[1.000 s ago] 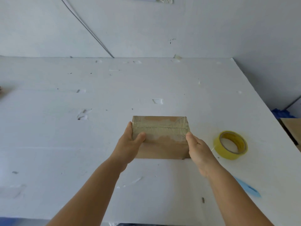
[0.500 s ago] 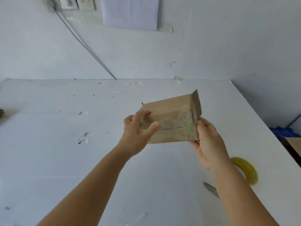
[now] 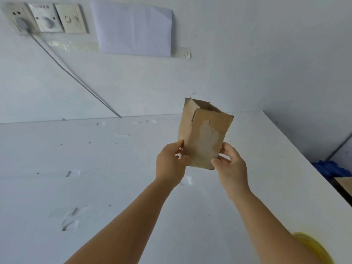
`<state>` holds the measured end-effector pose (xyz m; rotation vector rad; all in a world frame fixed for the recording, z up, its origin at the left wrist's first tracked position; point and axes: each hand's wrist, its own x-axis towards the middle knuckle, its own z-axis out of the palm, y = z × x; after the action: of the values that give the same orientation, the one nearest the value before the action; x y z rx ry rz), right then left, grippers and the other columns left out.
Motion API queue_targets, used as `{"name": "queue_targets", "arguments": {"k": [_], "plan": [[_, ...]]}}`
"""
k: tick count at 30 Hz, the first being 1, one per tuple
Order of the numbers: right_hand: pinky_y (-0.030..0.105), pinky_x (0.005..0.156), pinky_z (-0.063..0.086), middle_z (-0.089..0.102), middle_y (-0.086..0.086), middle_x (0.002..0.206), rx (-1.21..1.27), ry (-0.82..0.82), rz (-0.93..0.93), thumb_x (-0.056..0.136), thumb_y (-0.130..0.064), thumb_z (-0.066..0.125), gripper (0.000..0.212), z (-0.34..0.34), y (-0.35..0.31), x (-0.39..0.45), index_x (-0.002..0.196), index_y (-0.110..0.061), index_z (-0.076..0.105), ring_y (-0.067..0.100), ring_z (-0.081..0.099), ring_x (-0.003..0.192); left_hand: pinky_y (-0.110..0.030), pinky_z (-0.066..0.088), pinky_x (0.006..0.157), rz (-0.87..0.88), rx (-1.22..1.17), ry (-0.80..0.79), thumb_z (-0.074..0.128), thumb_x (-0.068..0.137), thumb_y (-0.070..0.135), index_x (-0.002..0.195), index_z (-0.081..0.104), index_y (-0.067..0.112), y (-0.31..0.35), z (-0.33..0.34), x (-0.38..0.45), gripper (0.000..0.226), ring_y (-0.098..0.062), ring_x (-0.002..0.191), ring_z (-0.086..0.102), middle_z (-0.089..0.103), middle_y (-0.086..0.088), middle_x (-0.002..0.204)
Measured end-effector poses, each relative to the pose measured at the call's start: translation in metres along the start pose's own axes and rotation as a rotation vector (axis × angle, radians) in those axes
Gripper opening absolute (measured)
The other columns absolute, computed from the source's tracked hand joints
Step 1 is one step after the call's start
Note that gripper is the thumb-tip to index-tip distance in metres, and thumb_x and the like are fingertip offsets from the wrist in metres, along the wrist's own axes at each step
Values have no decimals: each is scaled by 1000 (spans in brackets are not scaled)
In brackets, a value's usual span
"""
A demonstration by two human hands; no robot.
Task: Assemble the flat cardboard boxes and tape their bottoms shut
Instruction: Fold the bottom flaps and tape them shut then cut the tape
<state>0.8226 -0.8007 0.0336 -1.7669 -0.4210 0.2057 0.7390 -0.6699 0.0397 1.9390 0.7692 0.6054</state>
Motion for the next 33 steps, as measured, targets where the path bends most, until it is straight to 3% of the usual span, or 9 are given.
{"name": "queue_targets", "arguments": {"k": [6, 11, 16, 22, 24, 26, 28, 30, 33], "plan": [[9, 66, 41, 63, -14, 100, -189, 62, 20, 85, -3, 56, 30, 11, 30, 34, 105, -26, 56, 7, 62, 92, -20, 49, 86, -44, 101, -37, 47, 83, 5, 118, 66, 20, -29, 35, 32, 42, -11, 104, 62, 68, 7, 111], [3, 64, 38, 65, -11, 99, -261, 44, 88, 84, -7, 61, 29, 16, 62, 50, 109, -20, 60, 8, 63, 90, -19, 48, 75, -105, 139, -73, 49, 90, 12, 108, 69, 19, -52, 58, 43, 29, -12, 89, 64, 70, 6, 97], [-5, 62, 36, 68, -9, 97, -278, 59, 100, 83, -8, 63, 31, 20, 76, 60, 112, -18, 66, -10, 54, 75, -25, 51, 73, -132, 161, -93, 50, 88, 11, 98, 71, 17, -59, 66, 55, 24, -16, 83, 64, 71, 2, 87], [-4, 61, 38, 71, -5, 102, -301, 43, 89, 84, -9, 64, 31, 19, 75, 63, 113, -17, 67, 2, 60, 79, -39, 51, 70, -124, 214, -130, 48, 85, 13, 89, 68, 9, -58, 64, 58, 21, -28, 80, 63, 69, -10, 80], [-1, 66, 39, 70, -5, 109, -323, 10, 89, 86, -13, 63, 34, 17, 74, 61, 119, -18, 64, 8, 63, 90, -33, 49, 73, -110, 273, -172, 48, 92, 21, 103, 67, 12, -54, 61, 55, 24, -24, 89, 64, 71, -7, 93], [14, 85, 44, 62, -3, 127, -366, -51, 104, 87, -19, 62, 45, 14, 72, 56, 131, -17, 53, 15, 60, 113, -27, 44, 83, -102, 374, -220, 48, 95, 28, 122, 57, 11, -49, 55, 49, 33, -20, 107, 59, 64, -5, 117], [30, 103, 39, 45, 1, 145, -474, -131, 145, 90, -27, 60, 61, 10, 70, 48, 144, -16, 36, 19, 45, 132, -30, 41, 93, -99, 480, -276, 48, 96, 29, 137, 40, 10, -45, 47, 37, 46, -21, 121, 50, 51, -5, 135], [34, 109, 32, 31, 2, 153, -607, -221, 145, 91, -33, 56, 69, 4, 66, 33, 149, -16, 22, 20, 32, 140, -32, 40, 97, -62, 569, -318, 48, 97, 32, 146, 26, 14, -46, 37, 20, 57, -20, 129, 43, 40, -2, 145], [31, 108, 30, 28, 1, 154, -721, -323, 55, 90, -34, 57, 73, -3, 60, 6, 149, -15, 18, 19, 28, 140, -32, 35, 107, 24, 683, -328, 48, 96, 35, 150, 19, 19, -50, 22, -11, 63, -17, 137, 33, 32, 3, 152]]}}
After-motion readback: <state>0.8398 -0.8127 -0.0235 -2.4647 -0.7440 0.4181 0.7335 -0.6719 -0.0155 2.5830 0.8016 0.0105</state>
